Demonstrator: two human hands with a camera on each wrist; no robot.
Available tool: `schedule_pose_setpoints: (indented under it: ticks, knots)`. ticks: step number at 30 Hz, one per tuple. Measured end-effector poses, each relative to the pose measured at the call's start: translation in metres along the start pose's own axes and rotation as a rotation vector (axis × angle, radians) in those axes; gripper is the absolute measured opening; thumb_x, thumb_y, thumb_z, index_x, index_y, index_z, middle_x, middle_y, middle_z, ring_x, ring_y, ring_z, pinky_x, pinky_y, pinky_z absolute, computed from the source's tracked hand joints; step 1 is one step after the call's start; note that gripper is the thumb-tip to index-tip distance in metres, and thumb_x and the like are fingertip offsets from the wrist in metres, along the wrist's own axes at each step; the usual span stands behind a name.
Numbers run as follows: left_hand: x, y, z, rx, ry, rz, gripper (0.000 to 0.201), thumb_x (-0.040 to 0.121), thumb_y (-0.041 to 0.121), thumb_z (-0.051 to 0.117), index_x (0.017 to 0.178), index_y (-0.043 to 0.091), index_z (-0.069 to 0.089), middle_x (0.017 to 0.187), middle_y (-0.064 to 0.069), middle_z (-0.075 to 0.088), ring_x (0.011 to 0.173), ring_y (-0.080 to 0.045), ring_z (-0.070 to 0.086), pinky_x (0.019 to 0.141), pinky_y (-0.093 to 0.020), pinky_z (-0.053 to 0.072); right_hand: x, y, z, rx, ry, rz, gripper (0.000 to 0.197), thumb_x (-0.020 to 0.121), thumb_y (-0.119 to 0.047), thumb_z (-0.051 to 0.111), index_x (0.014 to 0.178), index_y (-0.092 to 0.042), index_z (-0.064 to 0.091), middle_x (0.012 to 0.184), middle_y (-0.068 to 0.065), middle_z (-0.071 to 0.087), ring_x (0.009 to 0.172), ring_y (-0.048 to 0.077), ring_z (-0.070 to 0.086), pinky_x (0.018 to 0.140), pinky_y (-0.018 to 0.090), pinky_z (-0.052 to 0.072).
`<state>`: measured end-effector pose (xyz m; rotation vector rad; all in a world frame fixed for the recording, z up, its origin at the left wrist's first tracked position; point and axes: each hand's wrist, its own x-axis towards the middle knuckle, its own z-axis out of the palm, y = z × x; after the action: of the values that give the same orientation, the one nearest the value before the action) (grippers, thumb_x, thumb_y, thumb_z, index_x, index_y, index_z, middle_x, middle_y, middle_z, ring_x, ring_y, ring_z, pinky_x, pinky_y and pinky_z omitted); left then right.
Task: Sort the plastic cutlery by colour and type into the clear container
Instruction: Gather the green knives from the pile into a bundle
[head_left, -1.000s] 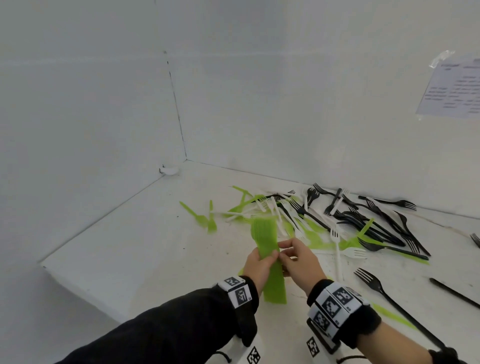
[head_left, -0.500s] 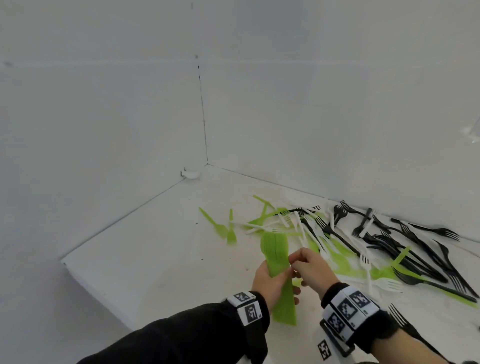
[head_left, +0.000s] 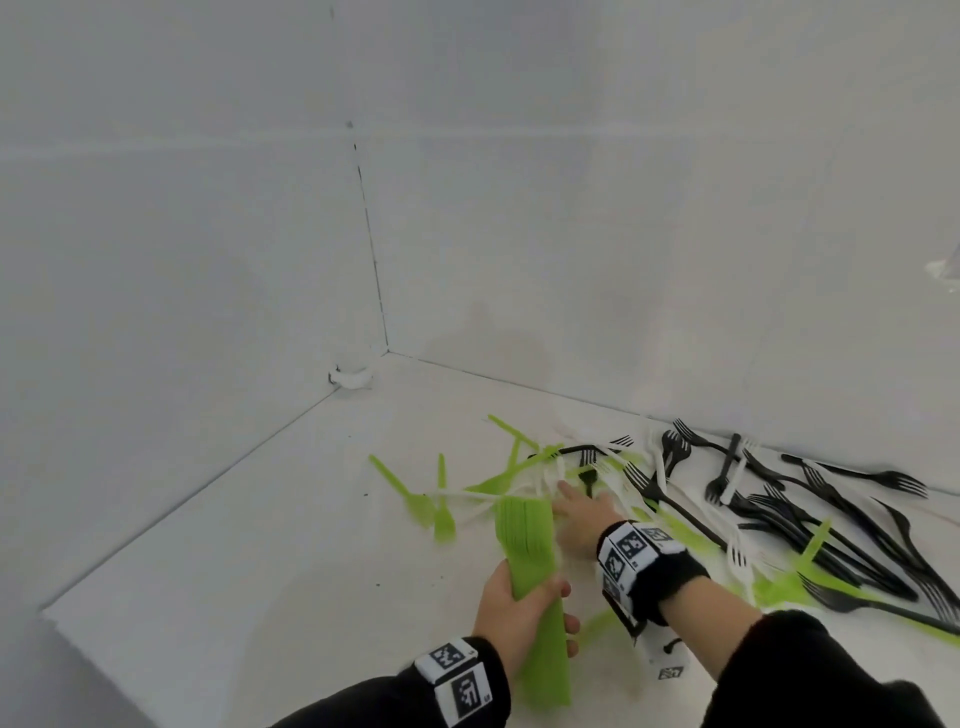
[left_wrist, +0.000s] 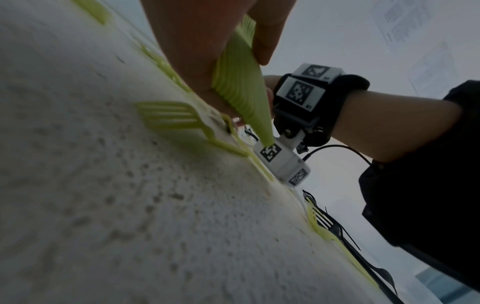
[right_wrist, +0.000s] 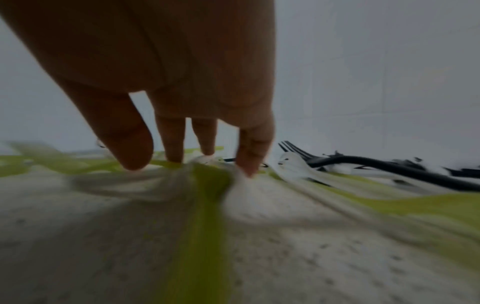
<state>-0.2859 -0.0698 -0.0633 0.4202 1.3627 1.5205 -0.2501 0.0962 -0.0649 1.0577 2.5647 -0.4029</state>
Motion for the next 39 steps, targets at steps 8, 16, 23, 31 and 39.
schedule_pose_setpoints:
  ticks: [8,16,23,31,39]
  knots:
    - [0.000,-0.003,0.011,0.030,-0.017,-0.038,0.015,0.087,0.002,0.061,0.099,0.005,0.051,0.079,-0.012,0.059,0.050,-0.021,0.059,0.046,-0.033,0.053,-0.011,0.017,0.016,0.249,0.183,-0.077,0.025,0.080,0.000,0.059,0.092,-0.022,0.060,0.110,0.000,0.036,0.098,0.015,0.047,0.092,0.017,0.039]
    - [-0.010,-0.008,0.020,0.025,-0.093,-0.058,0.016,0.089,0.002,0.059,0.100,0.004,0.048,0.080,-0.009,0.059,0.048,-0.020,0.058,0.046,-0.033,0.053,-0.041,0.065,0.003,0.216,0.254,0.111,0.043,0.076,0.005,0.045,0.080,-0.037,0.052,0.130,-0.003,0.045,0.122,0.020,0.045,0.100,0.026,0.038]
    - [-0.018,-0.014,0.033,0.049,-0.141,-0.064,0.014,0.089,0.000,0.057,0.099,0.002,0.048,0.083,-0.012,0.057,0.049,-0.021,0.057,0.045,-0.032,0.051,-0.076,0.071,0.008,0.215,0.154,0.206,0.048,0.090,-0.017,0.048,0.137,-0.025,0.045,0.145,0.001,0.039,0.132,0.020,0.040,0.108,0.025,0.031]
    - [-0.031,-0.030,0.078,0.043,-0.158,-0.040,0.013,0.091,-0.005,0.047,0.101,0.002,0.051,0.086,-0.016,0.059,0.050,-0.025,0.057,0.046,-0.033,0.051,-0.139,0.074,0.015,0.730,0.462,0.180,0.027,0.091,-0.005,0.044,0.108,-0.015,0.063,0.116,0.005,0.063,0.099,0.018,0.061,0.084,0.022,0.046]
    - [-0.058,-0.063,0.149,0.105,-0.199,0.047,0.020,0.094,0.007,0.051,0.112,0.013,0.052,0.096,-0.015,0.065,0.070,-0.025,0.064,0.061,-0.038,0.055,-0.225,0.087,0.035,0.999,0.386,0.178,0.043,0.087,-0.041,0.058,0.108,-0.004,0.062,0.093,0.008,0.063,0.076,0.018,0.059,0.067,0.029,0.049]
